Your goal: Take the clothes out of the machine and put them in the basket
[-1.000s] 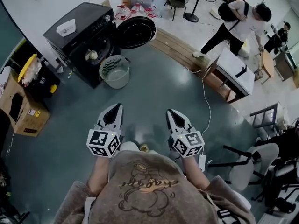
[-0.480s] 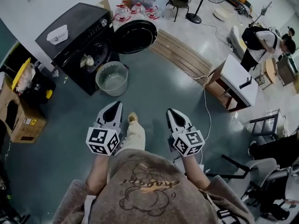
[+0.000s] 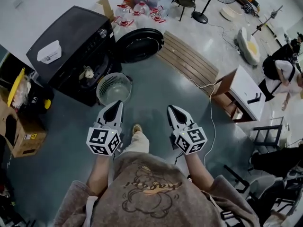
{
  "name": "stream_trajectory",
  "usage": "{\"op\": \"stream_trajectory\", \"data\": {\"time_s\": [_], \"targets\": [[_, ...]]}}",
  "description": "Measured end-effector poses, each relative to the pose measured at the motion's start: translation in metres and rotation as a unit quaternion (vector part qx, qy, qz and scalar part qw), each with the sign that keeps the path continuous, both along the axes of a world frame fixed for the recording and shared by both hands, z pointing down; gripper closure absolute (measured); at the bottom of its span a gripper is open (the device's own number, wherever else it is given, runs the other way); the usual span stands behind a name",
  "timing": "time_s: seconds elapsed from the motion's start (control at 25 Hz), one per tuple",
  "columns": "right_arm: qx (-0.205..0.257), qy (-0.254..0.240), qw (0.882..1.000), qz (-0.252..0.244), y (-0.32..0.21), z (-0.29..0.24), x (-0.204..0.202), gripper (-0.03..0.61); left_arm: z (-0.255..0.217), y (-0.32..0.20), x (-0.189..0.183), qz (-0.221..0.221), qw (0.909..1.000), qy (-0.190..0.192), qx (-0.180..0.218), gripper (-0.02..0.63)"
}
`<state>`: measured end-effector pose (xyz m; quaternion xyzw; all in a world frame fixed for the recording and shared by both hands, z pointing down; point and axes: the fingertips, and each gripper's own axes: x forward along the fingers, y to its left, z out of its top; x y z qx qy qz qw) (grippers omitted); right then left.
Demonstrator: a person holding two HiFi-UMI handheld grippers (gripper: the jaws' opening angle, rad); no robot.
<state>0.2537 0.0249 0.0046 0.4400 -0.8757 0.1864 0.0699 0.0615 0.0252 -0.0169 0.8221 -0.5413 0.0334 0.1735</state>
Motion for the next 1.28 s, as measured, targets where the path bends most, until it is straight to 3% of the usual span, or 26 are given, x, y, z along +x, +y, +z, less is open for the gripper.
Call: {"op": "stream_trajectory", "data": {"time_s": [0.4,0.8,1.08,1.28], "targets": [[-0.021,0.004,0.999,-0.038,-0.102,0.009,-0.055,0.581,0.013,-0.092,-0.053,-0.031,0.9993,0.003,-0.021,0.607],[-0.037,0.004,0.994,-0.101,-0.143,0.018,-0.09,0.581,0.019,-0.113,-0.078,-0.091,0.9954,0.007,-0.032,0.607],[-0.048,0.001,0.981,-0.186,-0.169,0.035,-0.104,0.581,0.027,-0.119,-0.08,-0.165,0.9859,-0.004,-0.026,0.607],[-0.04,0.003,0.968,-0.249,-0.188,0.056,-0.127,0.581,0.044,-0.118,-0.089,-0.224,0.9744,0.005,-0.017,0.607]]}}
